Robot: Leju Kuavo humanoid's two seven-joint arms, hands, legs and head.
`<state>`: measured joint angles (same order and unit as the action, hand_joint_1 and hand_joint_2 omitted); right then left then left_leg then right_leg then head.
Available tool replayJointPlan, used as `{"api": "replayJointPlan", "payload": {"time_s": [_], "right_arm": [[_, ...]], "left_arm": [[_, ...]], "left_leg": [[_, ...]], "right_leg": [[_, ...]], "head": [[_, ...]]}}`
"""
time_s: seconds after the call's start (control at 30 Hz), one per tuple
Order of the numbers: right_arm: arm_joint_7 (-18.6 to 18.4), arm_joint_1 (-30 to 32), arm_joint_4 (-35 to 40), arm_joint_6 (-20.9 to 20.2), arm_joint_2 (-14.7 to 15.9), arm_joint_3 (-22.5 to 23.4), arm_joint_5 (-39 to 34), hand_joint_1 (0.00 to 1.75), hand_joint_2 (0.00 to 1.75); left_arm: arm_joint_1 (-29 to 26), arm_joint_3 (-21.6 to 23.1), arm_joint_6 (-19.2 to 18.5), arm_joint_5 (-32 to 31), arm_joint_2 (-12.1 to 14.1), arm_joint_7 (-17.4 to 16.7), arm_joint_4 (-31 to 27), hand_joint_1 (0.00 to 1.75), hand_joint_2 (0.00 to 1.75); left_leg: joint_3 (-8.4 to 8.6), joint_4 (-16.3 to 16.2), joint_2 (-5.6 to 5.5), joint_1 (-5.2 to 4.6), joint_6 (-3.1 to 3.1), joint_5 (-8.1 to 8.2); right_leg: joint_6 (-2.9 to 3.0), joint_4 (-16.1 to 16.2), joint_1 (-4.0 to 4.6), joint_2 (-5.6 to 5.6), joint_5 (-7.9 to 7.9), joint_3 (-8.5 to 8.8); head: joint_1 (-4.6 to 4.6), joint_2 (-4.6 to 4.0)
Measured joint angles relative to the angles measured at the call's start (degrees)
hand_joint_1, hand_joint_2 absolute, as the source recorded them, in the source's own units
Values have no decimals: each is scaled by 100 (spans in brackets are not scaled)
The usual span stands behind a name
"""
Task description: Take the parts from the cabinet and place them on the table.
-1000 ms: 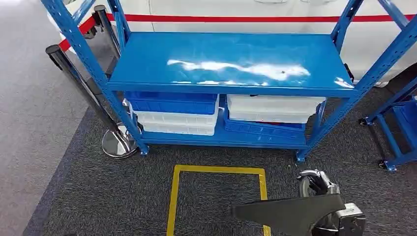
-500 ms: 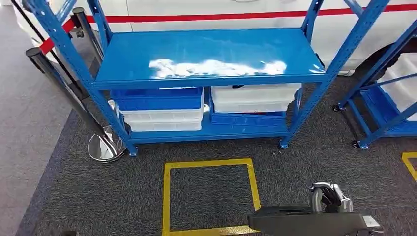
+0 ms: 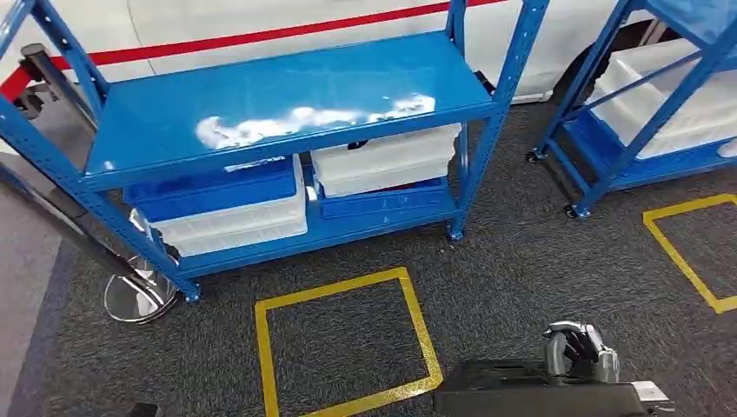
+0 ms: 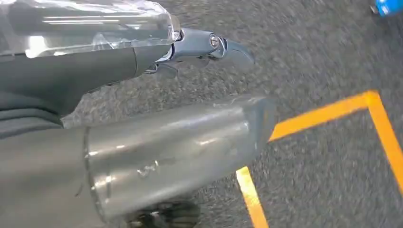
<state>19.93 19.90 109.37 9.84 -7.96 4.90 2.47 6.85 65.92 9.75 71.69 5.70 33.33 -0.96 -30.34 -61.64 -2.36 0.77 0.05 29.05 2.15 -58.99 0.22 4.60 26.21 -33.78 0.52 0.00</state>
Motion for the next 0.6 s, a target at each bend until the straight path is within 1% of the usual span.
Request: {"api": "replayJointPlan", "payload": {"time_s": [0.03, 0.07, 0.1, 0.13, 0.17, 0.2, 0.23, 0.27, 0.3, 0.33, 0.37, 0.4, 0.43, 0.47, 0.5, 0.53, 0.57, 0.6], "right_arm": [[0, -5, 2, 0, -9, 0, 0, 175, 175], [0, -13, 13, -2, -11, -4, 15, 175, 175], [-4, -9, 22, -2, -15, -9, 19, 175, 175], [-4, 1, 28, -2, -17, -11, 35, 175, 175], [-4, 2, 28, 0, -17, -26, 59, 175, 175], [-4, 3, 26, 7, -11, -37, 96, 175, 175], [7, -9, 28, 18, -11, -66, 105, 175, 175], [0, -35, 24, 15, -9, -100, 118, 175, 175], [2, -50, 20, 15, -4, -140, 133, 175, 175], [4, -46, 11, 15, -2, -182, 144, 175, 175], [7, -41, -11, 15, 0, -223, 159, 175, 175], [7, -40, -26, 18, 7, -254, 171, 175, 175], [11, -38, -31, 26, 13, -280, 181, 175, 175], [15, -39, -31, 37, 22, -304, 186, 175, 175], [28, -39, -28, 53, 26, -332, 188, 175, 175], [39, -44, -26, 68, 33, -350, 195, 175, 175], [44, -45, -24, 68, 33, -376, 197, 175, 175], [55, -34, -20, 70, 33, -404, 197, 175, 175]], "left_arm": [[0, 48, 20, -13, 2, -61, 2, 0, 0], [4, 94, 11, 17, -7, -152, 2, 0, 0], [16, 124, -19, 80, -11, -275, 2, 0, 0], [32, 140, -68, 140, -24, -372, 0, 0, 0], [42, 153, -96, 186, -35, -435, 0, 0, 0], [59, 177, -116, 206, -79, -474, -4, 0, 0], [55, 201, -123, 221, -55, -503, -4, 0, 0], [46, 227, -177, 277, -61, -533, -4, 0, 0], [29, 247, -273, 330, -66, -564, -7, 0, 0], [11, 251, -346, 381, -66, -575, -7, 0, 0], [5, 253, -391, 415, -63, -577, -9, 0, 0], [7, 260, -402, 435, -61, -577, -9, 0, 0], [13, 266, -404, 455, -63, -568, -9, 0, 0], [14, 269, -385, 461, -63, -546, -9, 0, 0], [17, 273, -350, 481, -63, -516, -9, 0, 0], [18, 275, -345, 516, -63, -494, -9, 0, 0], [18, 275, -350, 555, -63, -487, -9, 0, 0], [23, 275, -361, 645, -63, -487, -9, 0, 0]], "left_leg": [[39, 187, -347, 8, 41, 37], [63, 325, -309, 11, 29, 55], [50, 299, -248, -17, 30, 50], [60, 298, -193, -35, 44, 42], [75, 350, -118, -4, 85, -6], [93, 418, -7, 53, 102, -59], [99, 462, 48, 48, 148, -87], [88, 462, 138, 40, 157, -93], [75, 458, 231, 29, 159, -94], [70, 457, 325, 25, 158, -93], [64, 454, 422, 25, 156, -91], [66, 453, 490, 25, 151, -88], [73, 452, 572, 26, 138, -78], [91, 452, 636, 25, 122, -68], [121, 452, 702, 25, 93, -50], [138, 451, 755, 10, 63, -30], [136, 428, 803, -25, 25, -10], [146, 434, 857, -28, 4, -4]], "right_leg": [[-40, -33, 23, 73, -12, -41], [-82, -57, -5, 147, -36, -96], [-129, -44, -38, 203, -68, -133], [-178, -23, -60, 288, -99, -151], [-235, -6, -23, 370, -137, -171], [-236, -57, -38, 289, -89, -185], [-278, -248, 3, -73, 95, -281], [-309, -558, -9, -246, 300, -430], [-345, -1055, -35, -359, 550, -653], [-374, -1476, -58, -401, 716, -841], [-400, -1701, -78, -420, 752, -934], [-415, -1652, -98, -435, 668, -893], [-421, -1335, -113, -466, 461, -704], [-410, -866, -113, -516, 235, -433], [-372, -275, -94, -675, 15, -83], [-317, 61, -46, -957, 63, 83], [-248, 92, 2, -948, 42, 89], [-225, 83, 7, -858, 42, 61]], "head": [[-15, 0], [-16, 0], [-17, 0], [-15, 0], [-13, 0], [-18, 0], [-90, 0], [-124, -2], [-122, 0], [-125, 0], [-124, 0], [-127, 0], [-125, 0], [-127, 0], [-127, 0], [-129, 0], [-118, 0], [-107, 0]]}}
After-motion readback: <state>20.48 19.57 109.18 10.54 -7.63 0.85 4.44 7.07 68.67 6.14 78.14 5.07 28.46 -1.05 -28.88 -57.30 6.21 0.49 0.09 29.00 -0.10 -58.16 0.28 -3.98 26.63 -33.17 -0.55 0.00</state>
